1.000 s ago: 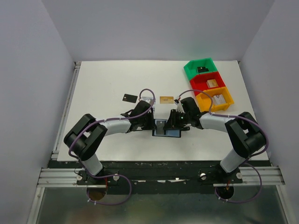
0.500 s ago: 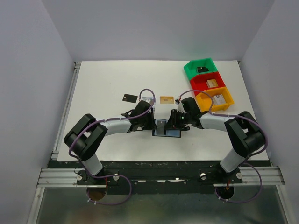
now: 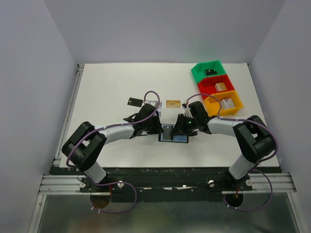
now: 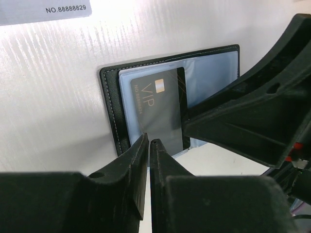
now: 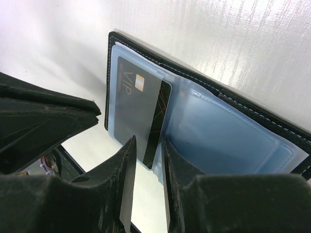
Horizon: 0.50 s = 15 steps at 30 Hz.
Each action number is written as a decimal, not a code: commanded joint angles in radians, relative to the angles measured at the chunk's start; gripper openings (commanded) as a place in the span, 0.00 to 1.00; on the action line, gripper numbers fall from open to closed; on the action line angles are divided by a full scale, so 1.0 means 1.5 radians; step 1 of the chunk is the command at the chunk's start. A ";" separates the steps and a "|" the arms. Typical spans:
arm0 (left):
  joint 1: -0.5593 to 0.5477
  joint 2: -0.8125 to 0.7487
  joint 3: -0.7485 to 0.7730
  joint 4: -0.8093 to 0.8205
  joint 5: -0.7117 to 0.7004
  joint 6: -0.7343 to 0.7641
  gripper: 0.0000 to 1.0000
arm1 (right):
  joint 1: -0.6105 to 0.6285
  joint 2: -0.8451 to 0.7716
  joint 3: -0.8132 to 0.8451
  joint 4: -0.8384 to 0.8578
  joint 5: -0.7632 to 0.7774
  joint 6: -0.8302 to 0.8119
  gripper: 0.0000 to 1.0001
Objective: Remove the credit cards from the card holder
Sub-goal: Remove the credit card from the card holder.
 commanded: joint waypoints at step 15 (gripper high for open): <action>-0.003 0.043 0.034 -0.058 -0.021 0.015 0.04 | -0.006 0.014 -0.004 0.030 -0.038 0.008 0.33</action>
